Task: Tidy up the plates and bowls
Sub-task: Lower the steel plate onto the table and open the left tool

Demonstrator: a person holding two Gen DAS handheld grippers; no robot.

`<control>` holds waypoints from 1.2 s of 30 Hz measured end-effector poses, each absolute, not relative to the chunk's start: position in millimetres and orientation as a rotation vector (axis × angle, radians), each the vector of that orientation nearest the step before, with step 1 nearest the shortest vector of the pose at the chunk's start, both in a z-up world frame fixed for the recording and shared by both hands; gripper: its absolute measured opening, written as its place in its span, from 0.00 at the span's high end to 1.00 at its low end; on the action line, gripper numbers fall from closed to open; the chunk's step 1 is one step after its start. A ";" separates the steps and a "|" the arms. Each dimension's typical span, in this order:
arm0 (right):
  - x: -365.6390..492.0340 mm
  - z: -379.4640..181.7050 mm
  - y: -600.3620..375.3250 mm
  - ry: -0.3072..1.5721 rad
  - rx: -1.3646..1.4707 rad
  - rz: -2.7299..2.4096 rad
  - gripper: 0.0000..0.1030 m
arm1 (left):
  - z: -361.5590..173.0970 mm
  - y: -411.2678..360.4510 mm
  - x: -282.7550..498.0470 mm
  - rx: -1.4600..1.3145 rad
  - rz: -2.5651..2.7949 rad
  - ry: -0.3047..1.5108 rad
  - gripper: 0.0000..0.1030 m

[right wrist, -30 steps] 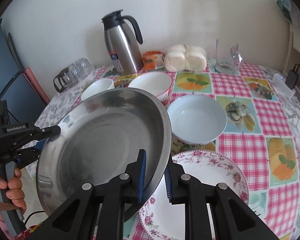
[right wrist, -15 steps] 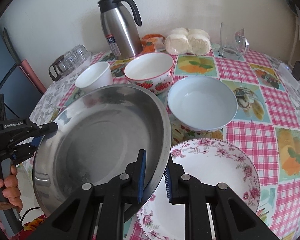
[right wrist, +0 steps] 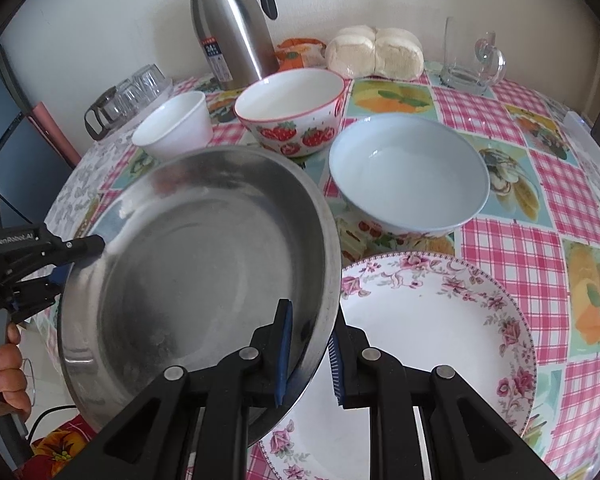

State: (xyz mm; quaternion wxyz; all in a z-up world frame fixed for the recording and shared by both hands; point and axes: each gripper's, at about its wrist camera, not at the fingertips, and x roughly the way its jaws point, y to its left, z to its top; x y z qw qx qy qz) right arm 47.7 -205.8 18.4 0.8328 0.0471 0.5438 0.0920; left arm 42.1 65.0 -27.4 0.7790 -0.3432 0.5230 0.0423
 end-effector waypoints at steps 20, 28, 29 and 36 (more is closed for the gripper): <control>50.1 17.6 -204.3 1.145 0.096 0.190 0.81 | -36.5 66.9 44.6 -0.766 0.108 1.154 0.73; 51.9 15.1 -203.1 1.159 0.095 0.191 0.81 | -33.2 68.6 39.9 -0.766 0.122 1.151 0.73; 51.4 15.0 -203.5 1.159 0.097 0.191 0.81 | -32.3 68.9 39.5 -0.763 0.124 1.149 0.73; 51.2 17.0 -204.1 1.158 0.100 0.192 0.81 | -27.2 69.1 39.5 -0.754 0.128 1.135 0.71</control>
